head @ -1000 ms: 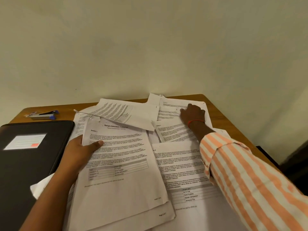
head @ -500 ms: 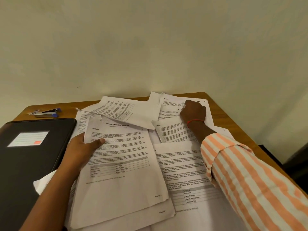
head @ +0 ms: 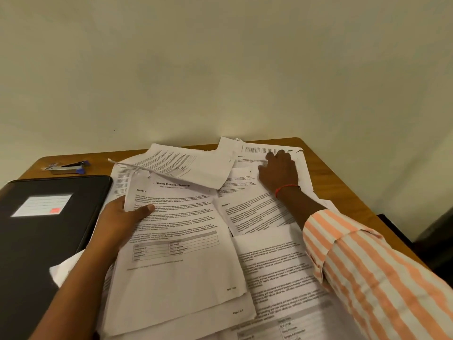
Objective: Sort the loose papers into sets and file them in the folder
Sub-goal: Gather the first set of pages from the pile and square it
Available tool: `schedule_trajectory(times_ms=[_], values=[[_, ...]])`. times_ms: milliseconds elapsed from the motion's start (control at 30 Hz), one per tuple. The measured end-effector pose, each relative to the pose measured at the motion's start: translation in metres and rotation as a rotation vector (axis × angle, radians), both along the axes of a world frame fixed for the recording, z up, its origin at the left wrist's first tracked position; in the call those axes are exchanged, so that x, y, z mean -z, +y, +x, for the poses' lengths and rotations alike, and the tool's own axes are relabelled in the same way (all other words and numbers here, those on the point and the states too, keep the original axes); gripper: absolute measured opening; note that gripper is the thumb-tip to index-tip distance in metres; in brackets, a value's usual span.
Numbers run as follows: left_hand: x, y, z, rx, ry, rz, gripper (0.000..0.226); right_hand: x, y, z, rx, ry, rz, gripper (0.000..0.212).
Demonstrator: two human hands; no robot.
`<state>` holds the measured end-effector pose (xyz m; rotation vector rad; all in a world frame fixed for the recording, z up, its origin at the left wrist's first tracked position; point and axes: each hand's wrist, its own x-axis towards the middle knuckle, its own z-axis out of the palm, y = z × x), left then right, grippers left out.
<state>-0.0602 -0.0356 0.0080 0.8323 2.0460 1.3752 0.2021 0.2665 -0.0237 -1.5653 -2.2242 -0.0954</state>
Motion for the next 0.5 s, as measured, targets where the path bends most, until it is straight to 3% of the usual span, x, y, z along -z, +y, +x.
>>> schedule_trajectory(times_ms=[500], values=[[-0.0006,0.0000,0.0015,-0.001,0.010,0.008,0.018,0.0057,-0.0041,0.0006,-0.003,0.032,-0.019,0.032]])
